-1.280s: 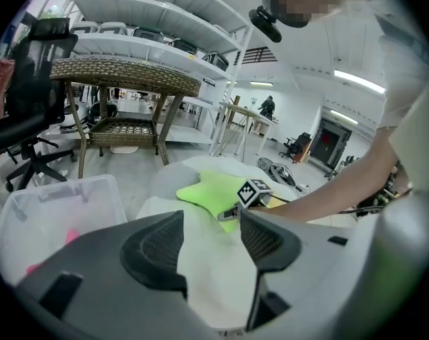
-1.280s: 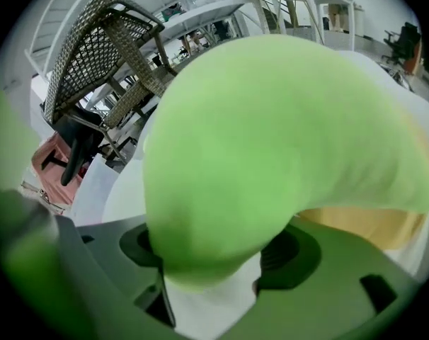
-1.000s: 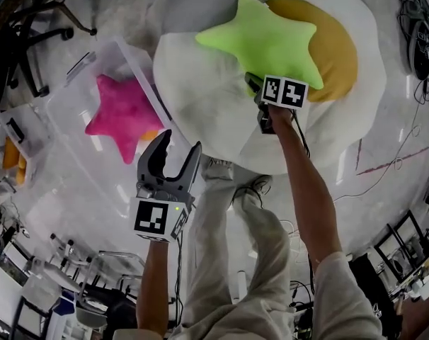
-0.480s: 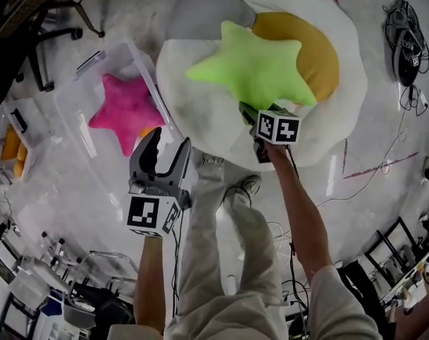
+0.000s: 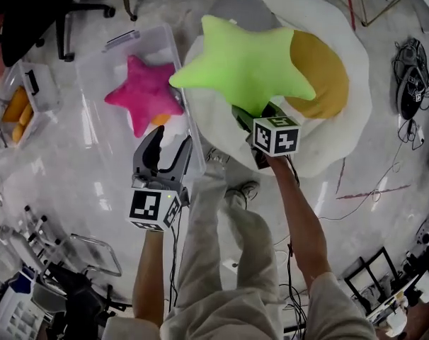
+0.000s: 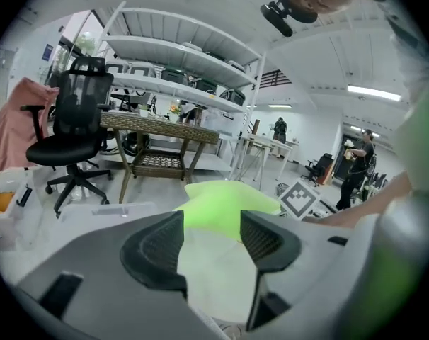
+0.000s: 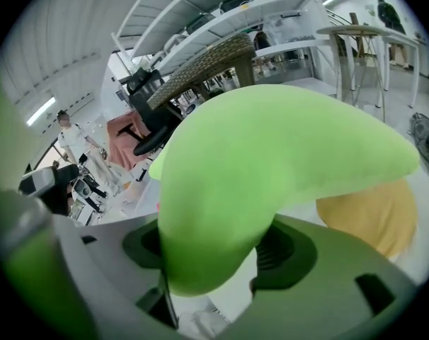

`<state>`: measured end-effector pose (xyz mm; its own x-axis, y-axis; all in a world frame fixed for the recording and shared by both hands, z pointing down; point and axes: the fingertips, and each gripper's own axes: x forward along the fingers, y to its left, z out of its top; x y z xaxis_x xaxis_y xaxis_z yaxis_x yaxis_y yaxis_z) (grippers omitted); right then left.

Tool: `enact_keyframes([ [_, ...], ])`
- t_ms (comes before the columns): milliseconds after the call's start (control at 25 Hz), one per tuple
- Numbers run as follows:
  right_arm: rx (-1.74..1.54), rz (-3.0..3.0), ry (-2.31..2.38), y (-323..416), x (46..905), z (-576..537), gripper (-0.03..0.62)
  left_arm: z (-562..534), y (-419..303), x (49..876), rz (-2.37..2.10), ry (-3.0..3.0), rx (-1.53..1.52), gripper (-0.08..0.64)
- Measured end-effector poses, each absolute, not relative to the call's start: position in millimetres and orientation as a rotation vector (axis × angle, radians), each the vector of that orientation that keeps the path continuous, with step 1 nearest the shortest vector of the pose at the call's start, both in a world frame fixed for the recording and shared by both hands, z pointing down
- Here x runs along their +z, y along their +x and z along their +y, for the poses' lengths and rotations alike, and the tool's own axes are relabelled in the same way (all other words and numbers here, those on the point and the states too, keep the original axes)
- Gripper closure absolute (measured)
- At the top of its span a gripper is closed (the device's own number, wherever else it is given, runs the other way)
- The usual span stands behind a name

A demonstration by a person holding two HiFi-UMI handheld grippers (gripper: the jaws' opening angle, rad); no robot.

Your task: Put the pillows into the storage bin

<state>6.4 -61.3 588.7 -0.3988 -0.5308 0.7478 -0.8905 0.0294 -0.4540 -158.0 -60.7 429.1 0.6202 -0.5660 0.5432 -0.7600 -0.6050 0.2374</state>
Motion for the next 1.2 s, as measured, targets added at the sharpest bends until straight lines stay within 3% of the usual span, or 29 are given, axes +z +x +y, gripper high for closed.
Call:
enact_keyframes([
  [680,1.203,-2.124,0.821,-276.9,602.3,-39.0,0.275,-22.3,-362.7,430.4,-1.458,2.122,0.500,0.327],
  [1000,1.221,-2.077,0.620,-354.1,655.4,7.5,0.264,-3.7,-403.1,445.6,-1.516,2.056,0.520,0.327],
  [1200,1.373,-2.038,0.580,-375.9,676.1,21.0,0.195,0.5,-414.4,451.5,-1.525,2.036,0.536,0.327],
])
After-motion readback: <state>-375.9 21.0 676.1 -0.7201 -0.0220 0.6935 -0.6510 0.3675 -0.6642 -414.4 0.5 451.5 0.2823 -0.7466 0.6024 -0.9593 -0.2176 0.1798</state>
